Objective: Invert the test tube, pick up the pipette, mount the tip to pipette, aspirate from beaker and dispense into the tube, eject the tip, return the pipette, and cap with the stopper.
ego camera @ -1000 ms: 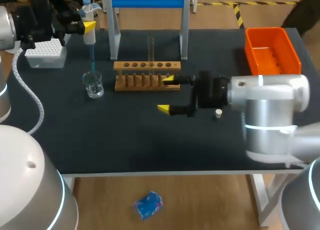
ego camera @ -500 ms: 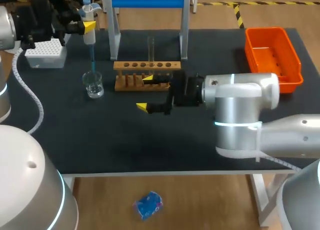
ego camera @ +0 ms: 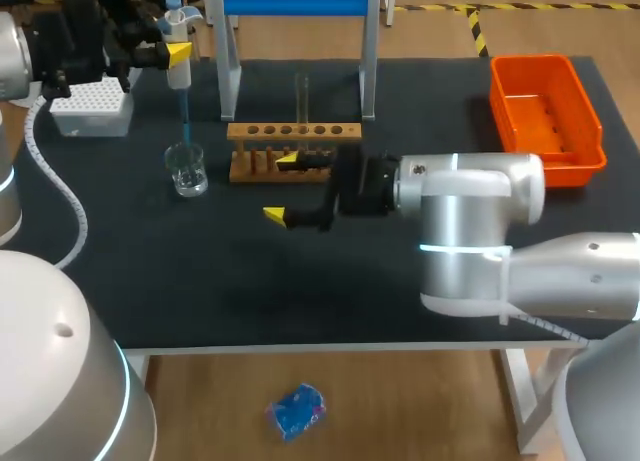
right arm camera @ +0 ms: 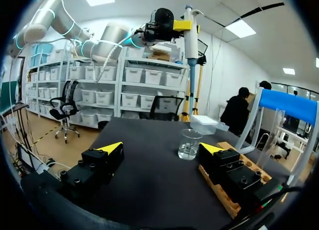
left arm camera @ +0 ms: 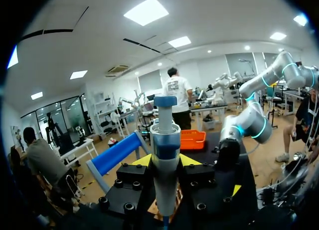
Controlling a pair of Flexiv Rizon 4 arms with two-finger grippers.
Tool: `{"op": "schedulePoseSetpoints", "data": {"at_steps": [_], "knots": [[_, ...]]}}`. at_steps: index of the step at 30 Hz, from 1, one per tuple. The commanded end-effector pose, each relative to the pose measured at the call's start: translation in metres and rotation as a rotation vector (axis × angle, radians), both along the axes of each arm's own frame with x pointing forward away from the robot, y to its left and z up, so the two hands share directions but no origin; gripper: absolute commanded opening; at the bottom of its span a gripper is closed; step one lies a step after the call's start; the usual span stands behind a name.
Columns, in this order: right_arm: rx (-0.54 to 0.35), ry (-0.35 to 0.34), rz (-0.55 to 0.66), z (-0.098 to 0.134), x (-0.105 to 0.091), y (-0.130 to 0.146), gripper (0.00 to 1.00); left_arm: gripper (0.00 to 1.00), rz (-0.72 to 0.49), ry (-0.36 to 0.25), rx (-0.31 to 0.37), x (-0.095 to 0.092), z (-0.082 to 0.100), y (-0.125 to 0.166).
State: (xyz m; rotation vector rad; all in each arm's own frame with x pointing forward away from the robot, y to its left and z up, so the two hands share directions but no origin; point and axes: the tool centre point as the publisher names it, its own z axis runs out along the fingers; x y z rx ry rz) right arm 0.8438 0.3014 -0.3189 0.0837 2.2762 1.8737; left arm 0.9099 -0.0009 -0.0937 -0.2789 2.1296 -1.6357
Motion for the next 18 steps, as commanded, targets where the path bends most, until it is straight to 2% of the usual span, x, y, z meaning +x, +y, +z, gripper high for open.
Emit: {"op": "schedulePoseSetpoints", "data": {"at_steps": [1, 8, 18], "knots": [[-0.007, 0.006, 0.015, -0.017, 0.014, 0.020, 1.00, 0.00, 0.002, -0.003, -0.002, 0.000, -0.001, 0.000], [-0.022, 0.018, 0.013, -0.031, 0.028, 0.038, 1.00, 0.00, 0.002, -0.003, -0.002, 0.000, -0.001, 0.000], [-0.042, 0.026, 0.017, -0.044, 0.037, 0.058, 1.00, 0.00, 0.002, -0.003, -0.002, 0.000, -0.001, 0.000]]}}
